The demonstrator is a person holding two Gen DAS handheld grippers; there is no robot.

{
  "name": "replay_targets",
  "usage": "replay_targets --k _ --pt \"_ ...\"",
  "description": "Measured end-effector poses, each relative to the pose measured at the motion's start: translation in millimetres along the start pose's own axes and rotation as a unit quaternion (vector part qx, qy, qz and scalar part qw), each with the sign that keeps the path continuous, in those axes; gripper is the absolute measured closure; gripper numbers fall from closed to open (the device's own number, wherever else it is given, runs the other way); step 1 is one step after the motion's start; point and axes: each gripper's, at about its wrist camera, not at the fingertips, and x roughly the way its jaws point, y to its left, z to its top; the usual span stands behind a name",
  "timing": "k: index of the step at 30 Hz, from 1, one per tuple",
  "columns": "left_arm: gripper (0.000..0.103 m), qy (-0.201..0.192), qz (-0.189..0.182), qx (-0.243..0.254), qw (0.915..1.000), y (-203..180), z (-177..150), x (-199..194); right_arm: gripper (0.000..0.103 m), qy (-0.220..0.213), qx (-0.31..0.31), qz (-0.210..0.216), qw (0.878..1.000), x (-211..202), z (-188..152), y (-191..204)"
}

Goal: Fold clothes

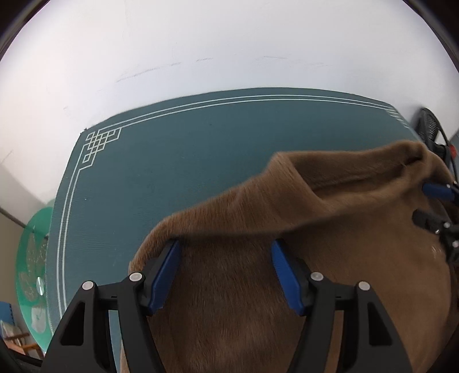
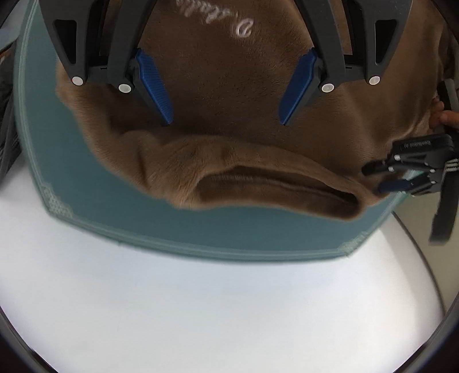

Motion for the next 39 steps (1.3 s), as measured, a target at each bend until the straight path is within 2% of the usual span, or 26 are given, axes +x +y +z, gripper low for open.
replay_targets --k 2,5,8,10,13,17,21,25,30,32,36,39 --pt "0.029 -0.003 0.003 -0.004 1.0000 0 1 2 0.025 0.016 0.008 -0.020 1.000 25 10 -6" --pt "0.027 -0.015 0.011 0.003 0.9998 -2 -2 2 0.020 0.004 0.022 -0.025 0.999 44 25 -12" --pt "0.027 -0.026 0.011 0.004 0.9996 0 -6 0 0.017 -0.003 0.013 -0.037 0.999 50 32 -8" --pt "0.027 -0.025 0.005 -0.001 0.9997 3 -7 -2 0.017 -0.007 0.015 -0.026 1.000 48 30 -12" --pt "0.026 -0.013 0.012 -0.003 0.9998 3 -11 -10 0.017 -0.007 0.024 -0.011 1.000 30 23 -23" --pt "0.026 -0.015 0.018 0.015 0.9996 0 -22 -40 0.017 -0.065 0.031 -0.008 0.997 -33 5 -38" --pt "0.026 -0.034 0.017 0.037 0.9986 -2 -46 -88 0.016 -0.102 0.041 -0.010 0.994 -102 -33 -61" --pt "0.023 -0.054 -0.003 0.021 0.9983 2 -86 -136 0.016 -0.097 0.050 -0.021 0.994 -150 -102 -77" --pt "0.023 -0.068 -0.002 0.002 0.9977 5 -144 -173 0.016 -0.052 0.050 -0.056 0.996 -171 -187 -73" --pt "0.023 -0.072 0.008 0.002 0.9974 -2 -169 -189 0.016 -0.039 0.049 -0.050 0.997 -177 -216 -68" --pt "0.023 -0.077 0.036 0.006 0.9963 -11 -209 -196 0.016 -0.026 0.036 -0.032 0.999 -177 -241 -56" --pt "0.022 -0.077 0.047 0.008 0.9958 -22 -232 -195 0.016 -0.018 0.046 -0.028 0.998 -166 -245 -52"
